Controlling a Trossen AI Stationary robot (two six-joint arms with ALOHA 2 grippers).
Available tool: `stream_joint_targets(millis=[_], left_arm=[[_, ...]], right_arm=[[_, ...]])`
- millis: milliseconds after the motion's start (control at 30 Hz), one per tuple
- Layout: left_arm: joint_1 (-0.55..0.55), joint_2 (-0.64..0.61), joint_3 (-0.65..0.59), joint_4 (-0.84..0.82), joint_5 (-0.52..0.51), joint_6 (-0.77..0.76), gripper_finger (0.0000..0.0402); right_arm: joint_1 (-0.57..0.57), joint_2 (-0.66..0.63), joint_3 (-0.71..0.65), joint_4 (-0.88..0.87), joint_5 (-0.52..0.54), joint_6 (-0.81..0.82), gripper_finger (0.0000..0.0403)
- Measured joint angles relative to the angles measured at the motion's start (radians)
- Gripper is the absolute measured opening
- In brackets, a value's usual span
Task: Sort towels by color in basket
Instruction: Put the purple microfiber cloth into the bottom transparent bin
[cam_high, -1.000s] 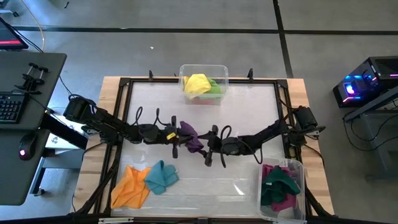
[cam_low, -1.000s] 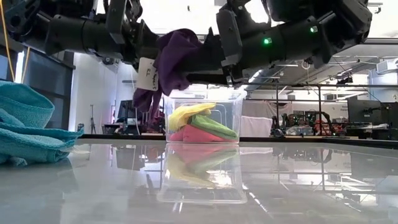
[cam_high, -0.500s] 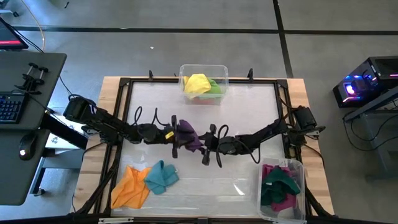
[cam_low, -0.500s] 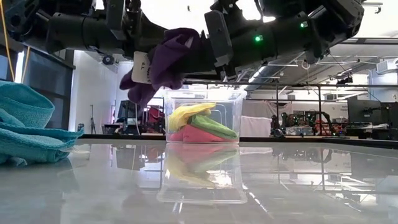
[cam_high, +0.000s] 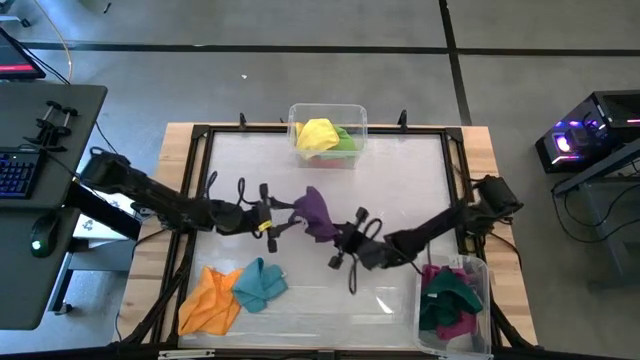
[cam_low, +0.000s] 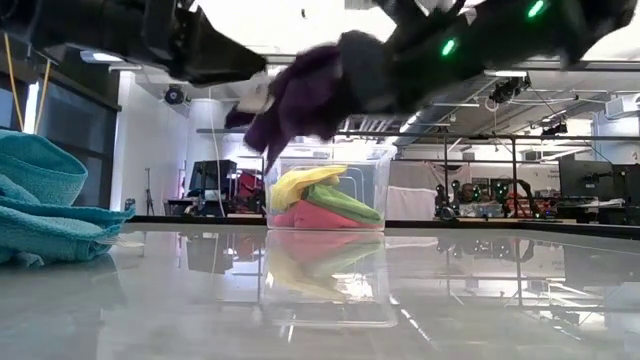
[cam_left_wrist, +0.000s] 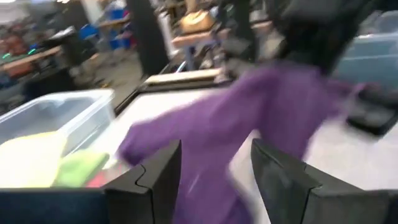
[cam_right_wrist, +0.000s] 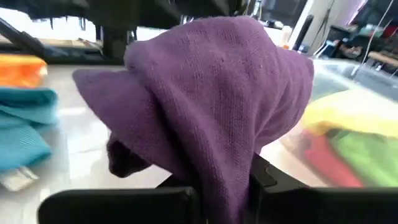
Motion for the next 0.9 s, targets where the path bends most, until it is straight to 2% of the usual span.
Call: stream_joint_targets(millis=[100,267,367,467,567,633,733,900], left_arm=[[-0.021,-0.065,0.0,-0.12,-0.063,-0.049,0.0182],[-0.049,-0.105,0.0,-0.225,-0.075,-0.099,0.0182],[-0.061,-0.105,0.0,-0.236,-0.075,-0.098,0.0182],[-0.064,-0.104,0.0,-0.246,-0.075,-0.099,0.0182],[-0.064,-0.104,0.0,-0.247,-0.075,-0.099,0.0182],[-0.064,-0.104,0.0,-0.249,-0.075,-0.099,0.0182],[-0.064,-0.104,0.0,-0.252,-0.075,-0.099,0.0182],[-0.063,-0.08,-0.001,-0.252,-0.075,-0.099,0.0182]], right_arm=[[0.062,-0.081,0.0,-0.079,0.065,0.001,0.0027],[0.189,-0.279,0.001,-0.275,0.144,0.079,0.0015],[0.264,-0.417,0.04,-0.533,0.152,0.215,0.0016],[0.331,-0.529,0.15,-0.932,0.132,0.482,0.0018],[0.384,-0.563,0.327,-1.358,0.02,0.781,0.0015],[0.415,-0.554,0.439,-1.588,-0.121,0.934,0.0015],[0.474,-0.514,0.584,-1.823,-0.279,1.091,0.0015],[0.583,-0.405,0.805,-2.152,-0.413,1.418,0.0015]])
